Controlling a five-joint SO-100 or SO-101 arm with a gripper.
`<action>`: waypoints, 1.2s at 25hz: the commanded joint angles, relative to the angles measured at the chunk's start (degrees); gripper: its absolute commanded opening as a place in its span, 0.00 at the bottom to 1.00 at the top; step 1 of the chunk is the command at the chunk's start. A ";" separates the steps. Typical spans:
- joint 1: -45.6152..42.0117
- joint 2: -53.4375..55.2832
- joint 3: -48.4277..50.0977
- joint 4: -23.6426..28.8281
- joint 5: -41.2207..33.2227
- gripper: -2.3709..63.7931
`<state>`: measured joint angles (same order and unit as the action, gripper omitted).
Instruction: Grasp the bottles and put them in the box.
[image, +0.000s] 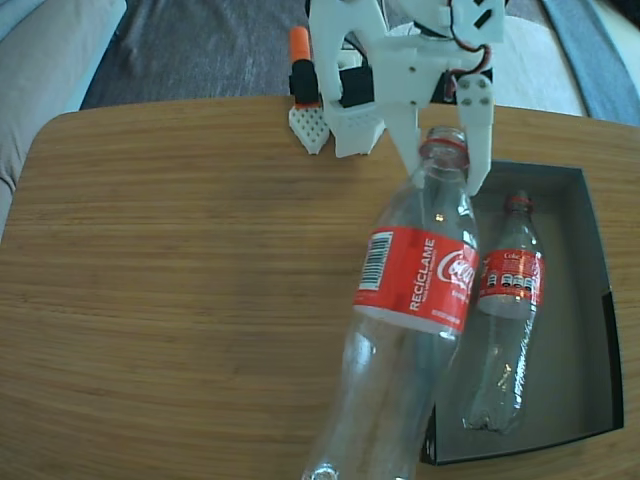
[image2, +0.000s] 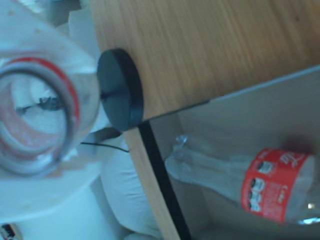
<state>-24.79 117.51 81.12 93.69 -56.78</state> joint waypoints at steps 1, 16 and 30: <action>-2.81 2.29 -0.70 -0.26 3.16 0.03; -19.42 7.47 -0.62 -0.18 14.15 0.03; -32.61 16.61 10.37 -0.26 14.33 0.03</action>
<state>-56.34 131.84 90.18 93.78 -42.71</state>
